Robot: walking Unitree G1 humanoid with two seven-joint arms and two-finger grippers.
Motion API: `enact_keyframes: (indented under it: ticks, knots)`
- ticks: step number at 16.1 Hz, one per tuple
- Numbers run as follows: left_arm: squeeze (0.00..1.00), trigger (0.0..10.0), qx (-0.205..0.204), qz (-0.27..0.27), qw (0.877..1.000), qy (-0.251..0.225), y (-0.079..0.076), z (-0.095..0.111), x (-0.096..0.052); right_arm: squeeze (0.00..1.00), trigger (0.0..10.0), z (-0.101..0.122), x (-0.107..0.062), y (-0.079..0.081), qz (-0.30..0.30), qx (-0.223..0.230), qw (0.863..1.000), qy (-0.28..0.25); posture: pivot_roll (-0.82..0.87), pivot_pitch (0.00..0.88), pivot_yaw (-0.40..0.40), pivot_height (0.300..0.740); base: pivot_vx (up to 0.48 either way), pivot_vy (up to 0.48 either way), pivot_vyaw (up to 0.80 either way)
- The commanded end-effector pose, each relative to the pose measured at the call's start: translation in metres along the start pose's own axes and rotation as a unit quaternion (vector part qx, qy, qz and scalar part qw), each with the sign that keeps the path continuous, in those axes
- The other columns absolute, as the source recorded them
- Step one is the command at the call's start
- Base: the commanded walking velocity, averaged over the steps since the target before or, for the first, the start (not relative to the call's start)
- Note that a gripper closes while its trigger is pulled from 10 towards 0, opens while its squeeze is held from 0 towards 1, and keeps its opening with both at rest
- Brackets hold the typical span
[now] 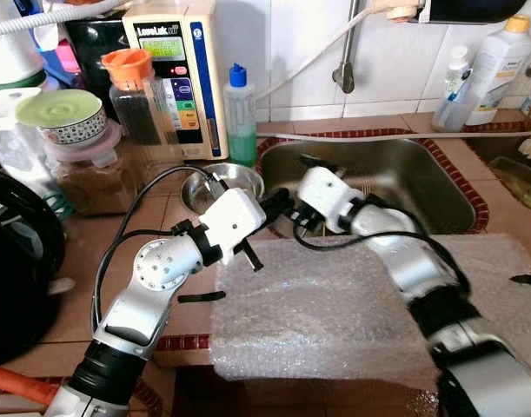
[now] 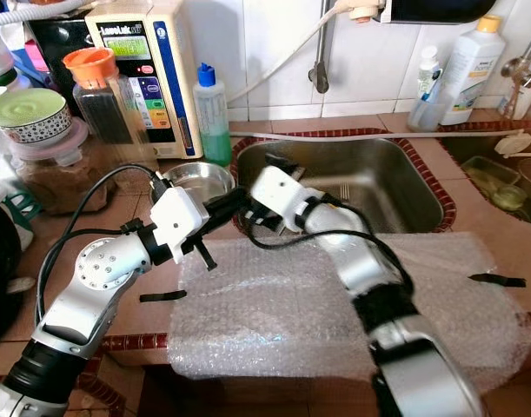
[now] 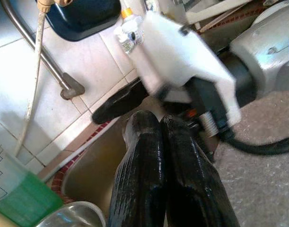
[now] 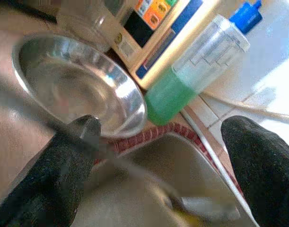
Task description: Kitchen organization
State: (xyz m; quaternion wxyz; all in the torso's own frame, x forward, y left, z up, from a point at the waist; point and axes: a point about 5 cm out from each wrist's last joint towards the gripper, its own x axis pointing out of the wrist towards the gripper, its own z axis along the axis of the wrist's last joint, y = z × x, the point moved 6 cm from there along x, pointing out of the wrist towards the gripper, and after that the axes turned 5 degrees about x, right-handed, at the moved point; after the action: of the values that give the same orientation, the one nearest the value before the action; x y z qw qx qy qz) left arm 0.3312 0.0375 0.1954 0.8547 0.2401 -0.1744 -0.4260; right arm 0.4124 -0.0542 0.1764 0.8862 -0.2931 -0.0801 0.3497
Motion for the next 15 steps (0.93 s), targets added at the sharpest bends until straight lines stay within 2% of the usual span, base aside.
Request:
enact_keyframes:
  ticks: [1, 4, 5, 6, 7, 8, 9, 11, 12, 13, 15]
  knots:
    - [0.0, 0.0, 0.003, 0.001, 1.0, -0.007, 0.002, 0.005, 0.0, 0.0, 10.0, 0.005, 0.005, 0.001, 0.007, -0.003, 1.0, -0.003, -0.22, 0.028, 0.061, 0.74, 0.0, 0.0, 0.0]
    - [0.0, 0.0, 0.002, 0.007, 1.0, -0.009, 0.004, 0.006, -0.001, 0.0, 10.0, -0.008, 0.003, 0.003, 0.01, 0.011, 1.0, 0.015, -0.21, 0.027, 0.058, 0.74, 0.0, 0.0, 0.0]
    - [0.0, 0.0, 0.001, 0.009, 1.0, -0.007, 0.003, 0.005, -0.001, 0.0, 6.3, -0.016, 0.002, 0.005, 0.015, 0.033, 0.999, 0.027, -0.21, 0.028, 0.053, 0.74, 0.0, 0.0, 0.0]
    - [0.0, 0.0, 0.001, 0.009, 1.0, -0.007, 0.003, 0.005, -0.001, 0.0, 8.2, -0.018, 0.002, 0.006, 0.019, 0.032, 0.999, 0.03, -0.21, 0.028, 0.053, 0.74, 0.0, 0.0, 0.0]
    - [0.0, 0.0, 0.002, 0.01, 1.0, -0.005, 0.003, 0.004, -0.001, 0.0, 5.5, -0.022, 0.0, 0.013, 0.033, 0.048, 0.998, 0.035, -0.21, 0.028, 0.053, 0.74, 0.0, 0.0, 0.0]
    - [0.0, 0.0, 0.003, 0.01, 1.0, -0.005, 0.004, 0.004, -0.001, 0.0, 1.4, -0.024, -0.001, 0.018, 0.042, 0.05, 0.997, 0.036, -0.21, 0.03, 0.055, 0.74, 0.0, 0.0, 0.0]
    - [0.0, 0.0, 0.003, 0.01, 1.0, -0.005, 0.004, 0.004, -0.001, 0.0, 0.0, -0.025, -0.002, 0.021, 0.048, 0.047, 0.997, 0.037, -0.21, 0.03, 0.055, 0.74, 0.0, 0.0, 0.0]
    - [0.0, 0.0, 0.002, 0.008, 1.0, -0.006, 0.003, 0.004, -0.001, 0.0, 0.0, -0.026, -0.002, 0.021, 0.047, 0.047, 0.997, 0.037, -0.22, 0.03, 0.057, 0.74, 0.0, 0.0, 0.0]
    - [0.0, 0.0, 0.001, 0.007, 1.0, -0.006, 0.003, 0.004, 0.0, 0.0, 0.8, -0.024, -0.001, 0.022, 0.05, 0.048, 0.997, 0.034, -0.22, 0.03, 0.057, 0.74, 0.0, 0.0, 0.0]
    - [0.0, 0.0, 0.001, 0.007, 1.0, -0.006, 0.003, 0.004, 0.0, 0.0, 1.2, -0.023, 0.0, 0.024, 0.055, 0.05, 0.997, 0.032, -0.22, 0.029, 0.058, 0.74, 0.0, 0.0, 0.0]
    - [0.0, 0.0, 0.002, 0.006, 1.0, -0.008, 0.003, 0.005, 0.001, 0.0, 1.1, -0.019, 0.001, 0.032, 0.075, 0.033, 0.996, 0.024, -0.22, 0.029, 0.058, 0.74, 0.0, 0.0, 0.0]
